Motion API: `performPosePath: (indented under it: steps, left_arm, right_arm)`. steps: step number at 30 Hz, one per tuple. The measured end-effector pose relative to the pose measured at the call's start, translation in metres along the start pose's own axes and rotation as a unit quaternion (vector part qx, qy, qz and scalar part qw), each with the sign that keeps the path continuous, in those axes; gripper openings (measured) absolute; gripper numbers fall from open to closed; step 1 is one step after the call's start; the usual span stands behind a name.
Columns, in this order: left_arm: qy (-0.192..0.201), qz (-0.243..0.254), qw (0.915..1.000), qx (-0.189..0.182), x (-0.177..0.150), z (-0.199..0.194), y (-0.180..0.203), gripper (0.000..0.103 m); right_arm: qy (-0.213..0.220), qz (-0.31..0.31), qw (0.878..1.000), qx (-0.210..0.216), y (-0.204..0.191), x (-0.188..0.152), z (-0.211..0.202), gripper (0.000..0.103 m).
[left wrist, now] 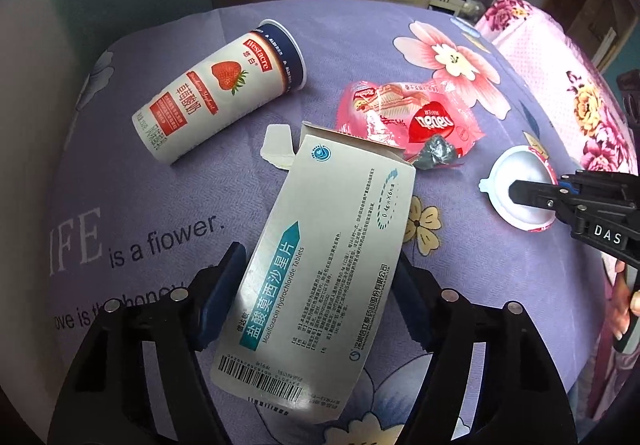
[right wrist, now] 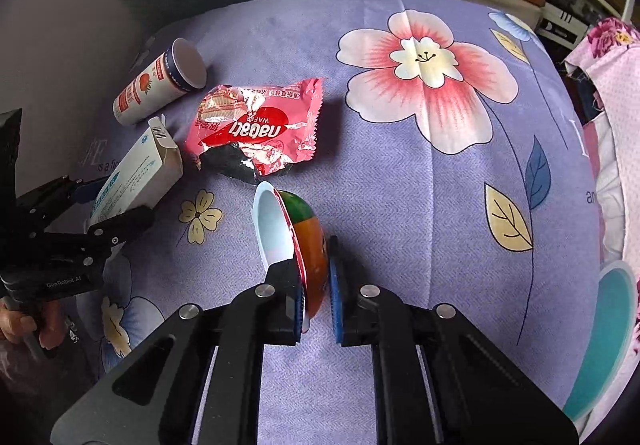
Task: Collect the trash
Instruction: 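Carry the box in left tool and lid in right tool over the bin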
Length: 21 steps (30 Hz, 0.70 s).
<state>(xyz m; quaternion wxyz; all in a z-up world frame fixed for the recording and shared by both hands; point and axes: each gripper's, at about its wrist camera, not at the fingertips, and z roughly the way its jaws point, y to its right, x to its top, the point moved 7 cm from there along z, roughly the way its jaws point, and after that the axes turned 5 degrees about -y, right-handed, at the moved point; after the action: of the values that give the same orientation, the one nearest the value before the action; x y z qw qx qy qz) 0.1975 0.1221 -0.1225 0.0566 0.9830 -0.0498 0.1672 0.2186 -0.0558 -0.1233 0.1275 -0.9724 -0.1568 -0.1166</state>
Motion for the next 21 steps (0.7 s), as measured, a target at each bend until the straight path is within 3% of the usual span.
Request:
performPosePath:
  steps: [8,21]
  left_arm:
    - [0.023,0.01,0.9996,-0.012,-0.012,-0.033,0.047,0.071]
    - [0.008,0.095,0.9952,-0.024,-0.011,-0.025,0.179,0.071]
  right_arm:
    - [0.027,0.046,0.998,0.014,0.032,-0.025,-0.031,0.01]
    - [0.087,0.14,0.986,-0.002,0.125,-0.082,-0.094,0.01]
